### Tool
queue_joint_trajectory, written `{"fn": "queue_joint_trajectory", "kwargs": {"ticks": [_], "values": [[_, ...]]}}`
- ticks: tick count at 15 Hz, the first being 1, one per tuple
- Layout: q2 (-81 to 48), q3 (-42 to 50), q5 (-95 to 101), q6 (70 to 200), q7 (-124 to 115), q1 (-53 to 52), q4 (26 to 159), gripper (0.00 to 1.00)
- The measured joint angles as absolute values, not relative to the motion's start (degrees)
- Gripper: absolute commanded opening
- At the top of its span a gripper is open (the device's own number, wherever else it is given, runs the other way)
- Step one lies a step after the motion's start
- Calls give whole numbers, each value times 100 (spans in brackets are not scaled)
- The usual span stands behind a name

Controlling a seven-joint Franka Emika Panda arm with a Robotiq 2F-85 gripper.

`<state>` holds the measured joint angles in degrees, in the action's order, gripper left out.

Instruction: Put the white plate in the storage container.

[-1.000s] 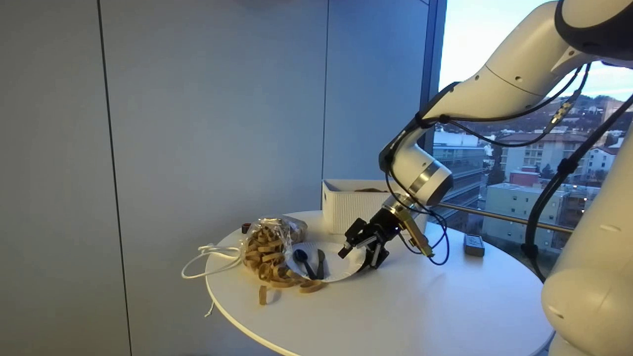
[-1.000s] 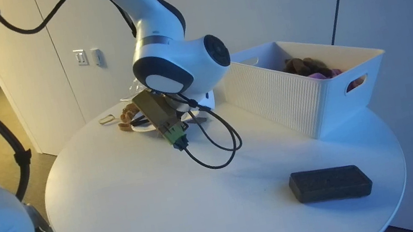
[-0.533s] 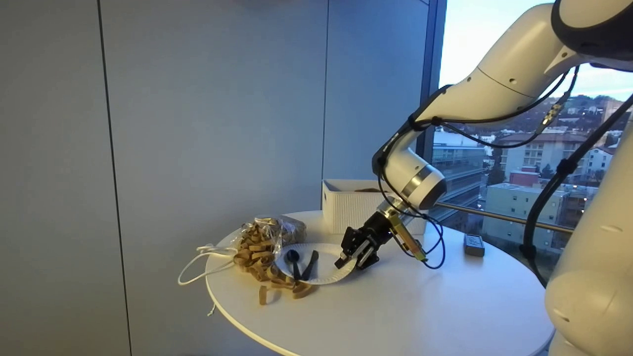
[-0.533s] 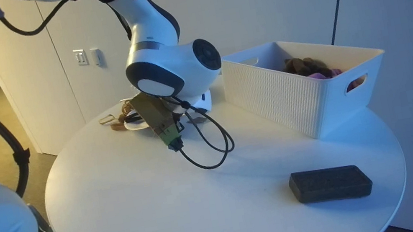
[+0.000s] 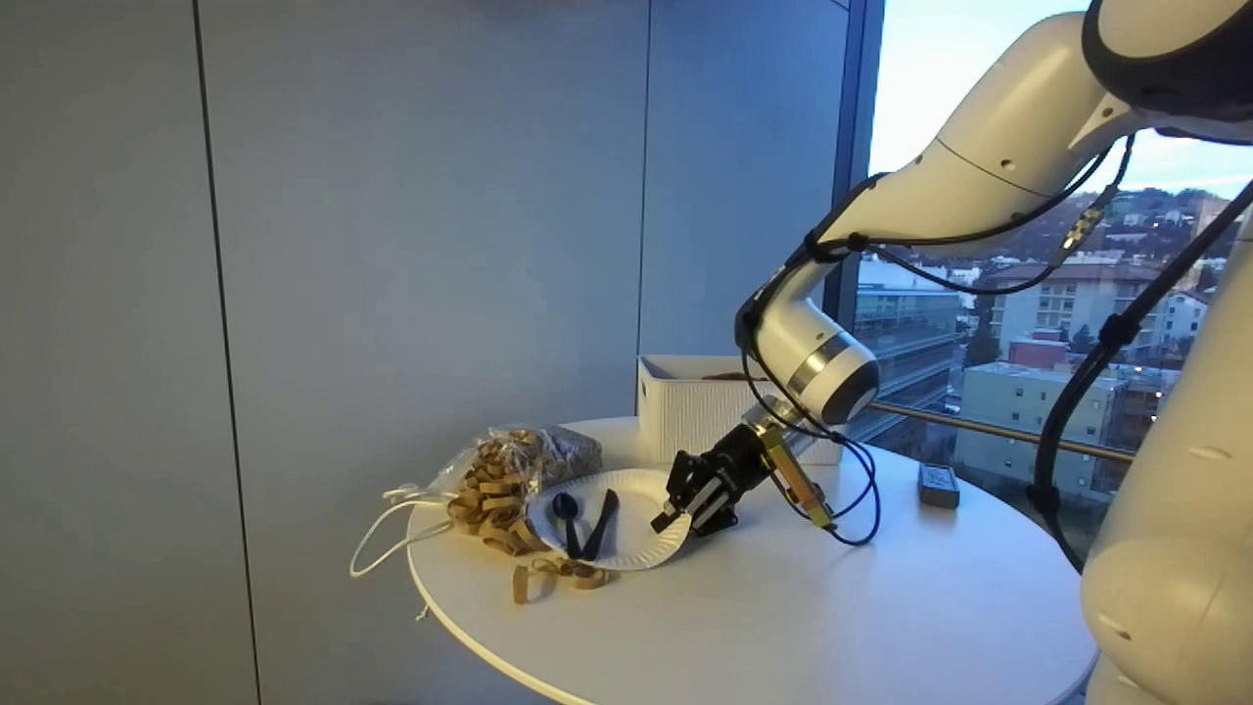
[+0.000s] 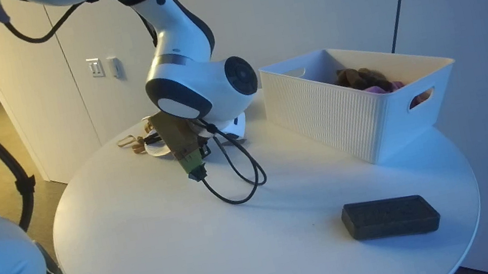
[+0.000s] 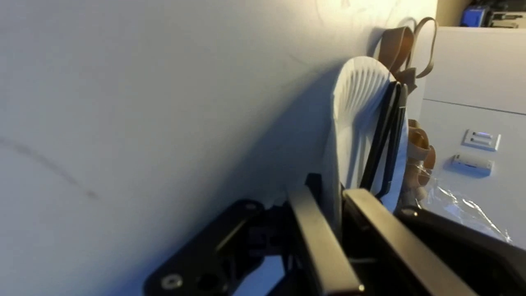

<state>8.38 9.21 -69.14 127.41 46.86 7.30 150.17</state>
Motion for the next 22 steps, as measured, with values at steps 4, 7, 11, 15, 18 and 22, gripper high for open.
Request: {"fn": "queue_joint_trajectory", "kwargs": {"ticks": [4,7,11,15,18,22], "values": [[848,1076,-7800,12236,5101,809,15147,5],[901,1195,-8414,12066,5407,958,15317,5],[1070,1455,-8413,11983,5412,1327,15434,5],[1256,1986,-7942,11622,5392,1962,15423,5],[1398,2264,-7791,11207,5321,2284,15351,5],[1595,2367,-7678,10650,5113,2455,15156,4]]}}
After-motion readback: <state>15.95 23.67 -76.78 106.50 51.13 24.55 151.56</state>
